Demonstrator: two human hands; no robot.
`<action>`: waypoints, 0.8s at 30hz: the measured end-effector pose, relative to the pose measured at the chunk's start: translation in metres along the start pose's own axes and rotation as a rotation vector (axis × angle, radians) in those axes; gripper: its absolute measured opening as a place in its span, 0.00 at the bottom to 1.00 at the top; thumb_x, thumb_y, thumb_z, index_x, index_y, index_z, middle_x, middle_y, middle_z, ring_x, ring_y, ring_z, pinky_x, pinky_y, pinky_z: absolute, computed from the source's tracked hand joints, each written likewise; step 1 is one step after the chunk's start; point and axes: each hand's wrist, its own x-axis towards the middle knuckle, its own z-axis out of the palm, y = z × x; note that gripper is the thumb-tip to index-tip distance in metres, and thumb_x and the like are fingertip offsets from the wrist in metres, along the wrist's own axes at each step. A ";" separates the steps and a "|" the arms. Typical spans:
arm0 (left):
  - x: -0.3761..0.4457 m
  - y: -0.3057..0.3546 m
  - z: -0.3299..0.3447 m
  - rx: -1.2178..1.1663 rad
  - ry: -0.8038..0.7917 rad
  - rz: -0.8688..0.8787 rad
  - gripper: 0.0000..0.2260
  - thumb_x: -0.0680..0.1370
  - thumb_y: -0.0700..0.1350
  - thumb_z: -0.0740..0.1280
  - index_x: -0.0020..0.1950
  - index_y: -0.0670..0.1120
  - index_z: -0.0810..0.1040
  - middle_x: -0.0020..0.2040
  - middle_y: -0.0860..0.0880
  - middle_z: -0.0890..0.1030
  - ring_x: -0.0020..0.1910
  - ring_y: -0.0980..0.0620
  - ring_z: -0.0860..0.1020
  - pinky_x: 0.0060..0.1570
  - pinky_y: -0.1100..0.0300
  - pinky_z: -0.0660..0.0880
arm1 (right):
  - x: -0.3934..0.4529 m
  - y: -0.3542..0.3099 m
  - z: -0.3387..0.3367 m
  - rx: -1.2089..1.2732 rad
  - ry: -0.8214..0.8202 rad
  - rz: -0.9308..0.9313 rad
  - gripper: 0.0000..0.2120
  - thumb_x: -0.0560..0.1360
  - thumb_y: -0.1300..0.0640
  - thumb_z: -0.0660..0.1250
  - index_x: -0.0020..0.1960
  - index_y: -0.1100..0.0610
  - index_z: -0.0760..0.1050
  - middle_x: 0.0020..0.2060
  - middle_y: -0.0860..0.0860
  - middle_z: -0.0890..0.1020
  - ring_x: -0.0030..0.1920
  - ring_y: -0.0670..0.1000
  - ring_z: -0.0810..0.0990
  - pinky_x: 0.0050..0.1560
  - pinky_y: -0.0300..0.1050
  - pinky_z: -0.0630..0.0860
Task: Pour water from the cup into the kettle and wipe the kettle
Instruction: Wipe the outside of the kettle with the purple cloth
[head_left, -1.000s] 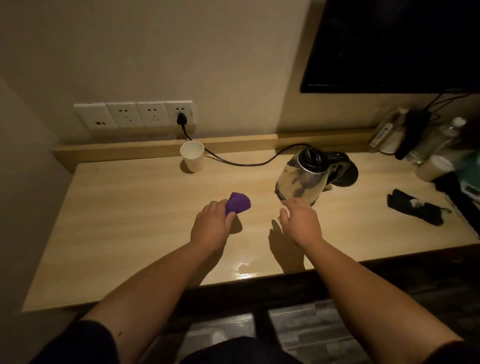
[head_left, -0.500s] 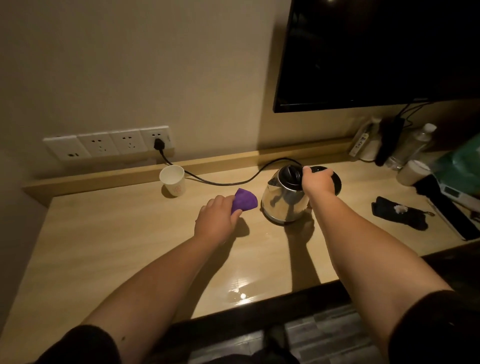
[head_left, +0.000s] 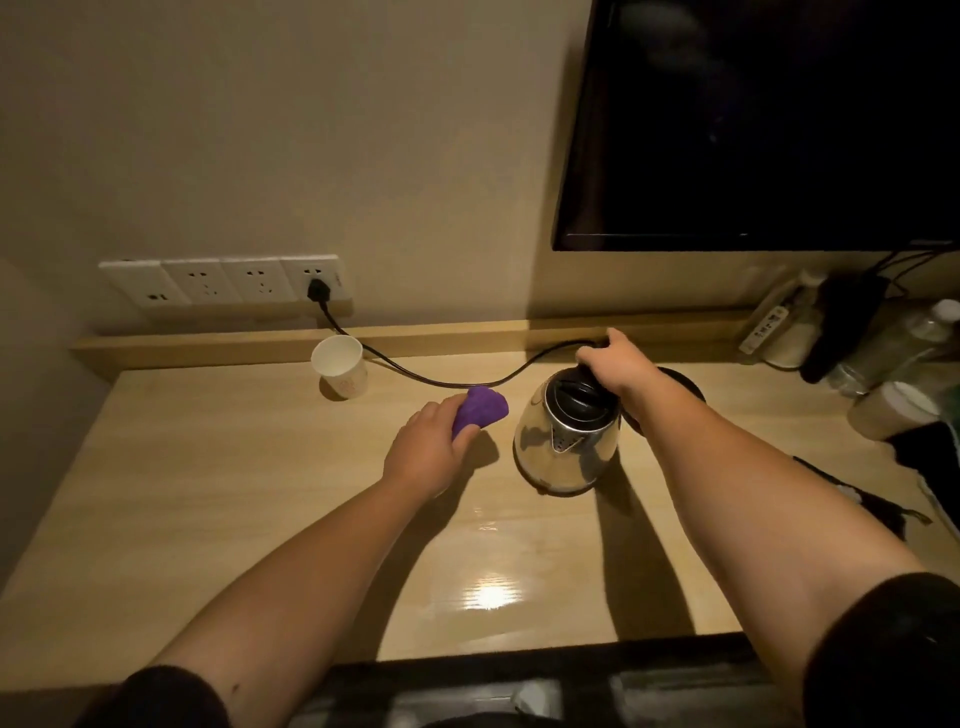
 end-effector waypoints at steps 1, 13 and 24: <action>-0.002 0.004 0.004 -0.008 -0.008 -0.009 0.23 0.81 0.55 0.60 0.74 0.52 0.63 0.64 0.50 0.75 0.60 0.51 0.74 0.58 0.54 0.74 | 0.001 -0.005 0.002 -0.050 -0.030 -0.011 0.37 0.77 0.51 0.65 0.80 0.53 0.50 0.70 0.60 0.69 0.64 0.62 0.73 0.61 0.56 0.73; -0.017 0.016 0.024 -0.207 0.037 -0.141 0.21 0.82 0.56 0.57 0.74 0.53 0.64 0.63 0.50 0.74 0.55 0.54 0.73 0.51 0.60 0.71 | 0.009 -0.019 0.025 -0.375 -0.214 -0.328 0.32 0.75 0.55 0.69 0.76 0.51 0.61 0.65 0.56 0.73 0.55 0.55 0.75 0.53 0.50 0.77; -0.002 0.044 0.026 -0.343 0.068 -0.060 0.20 0.82 0.56 0.55 0.73 0.55 0.63 0.63 0.50 0.71 0.52 0.56 0.73 0.49 0.61 0.73 | 0.003 0.009 0.005 -0.094 -0.202 -0.351 0.29 0.75 0.55 0.70 0.73 0.42 0.66 0.63 0.51 0.73 0.54 0.53 0.77 0.53 0.50 0.78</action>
